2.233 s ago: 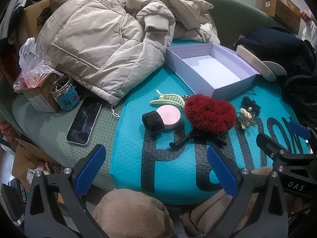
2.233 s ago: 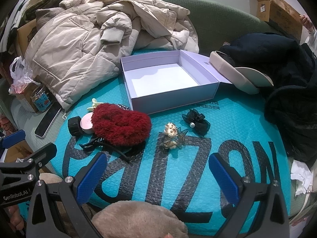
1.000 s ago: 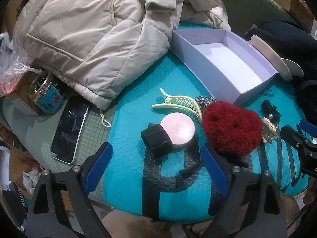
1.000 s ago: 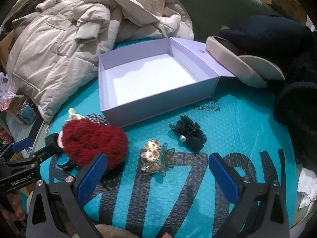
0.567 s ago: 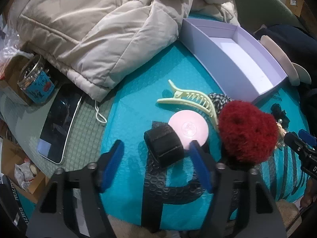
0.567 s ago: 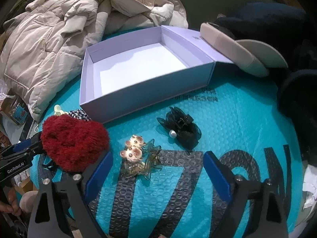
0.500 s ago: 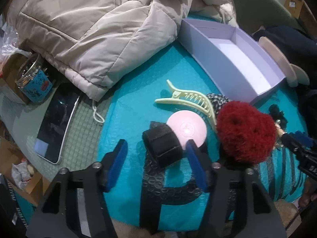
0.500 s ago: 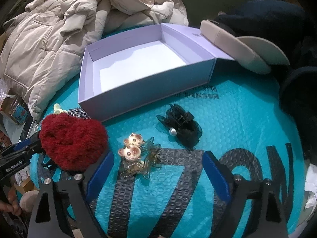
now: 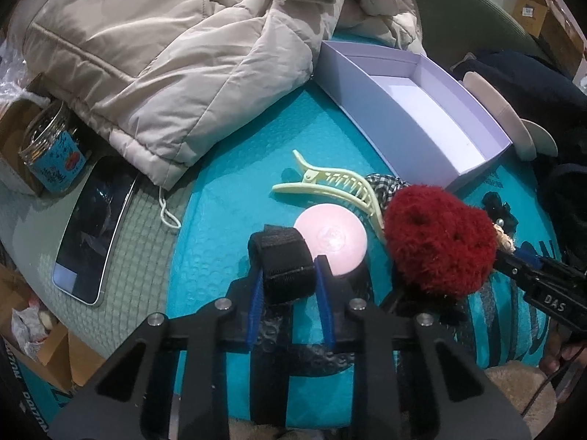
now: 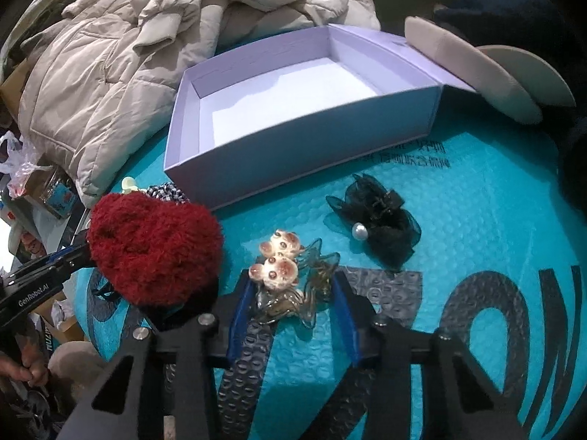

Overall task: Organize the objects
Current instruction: 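Close left gripper on black velvet ring while right gripper grasps gold bear-head clip, then lift and carry black ring with left while right carries bear clip into white box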

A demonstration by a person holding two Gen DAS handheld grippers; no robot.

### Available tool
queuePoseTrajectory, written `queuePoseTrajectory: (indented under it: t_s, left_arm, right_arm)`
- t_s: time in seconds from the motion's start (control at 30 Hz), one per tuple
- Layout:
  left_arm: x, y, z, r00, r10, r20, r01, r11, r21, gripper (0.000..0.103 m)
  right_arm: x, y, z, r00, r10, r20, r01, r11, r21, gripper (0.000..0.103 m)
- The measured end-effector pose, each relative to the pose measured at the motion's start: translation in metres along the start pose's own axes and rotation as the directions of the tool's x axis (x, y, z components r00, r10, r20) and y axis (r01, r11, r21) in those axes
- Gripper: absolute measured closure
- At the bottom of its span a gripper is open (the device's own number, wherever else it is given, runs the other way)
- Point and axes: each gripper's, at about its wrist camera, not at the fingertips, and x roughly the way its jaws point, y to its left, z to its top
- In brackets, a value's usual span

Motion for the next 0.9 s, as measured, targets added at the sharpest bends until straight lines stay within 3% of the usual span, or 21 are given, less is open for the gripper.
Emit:
queuePoseTrajectory:
  t_s: [0.27, 0.9]
  left_arm:
    - [-0.011, 0.003, -0.005, 1.000, -0.001, 0.008, 0.001, 1.000, -0.006, 0.079]
    - [-0.101, -0.032, 0.002, 0.992, 0.012, 0.128, -0.017, 0.999, 0.037, 0.079]
  right_arm:
    - [-0.009, 0.009, -0.001, 1.000, 0.022, 0.017, -0.022, 0.999, -0.032, 0.065]
    - [-0.066, 0.008, -0.005, 0.993, 0.075, 0.094, -0.069, 0.995, -0.070, 0.065]
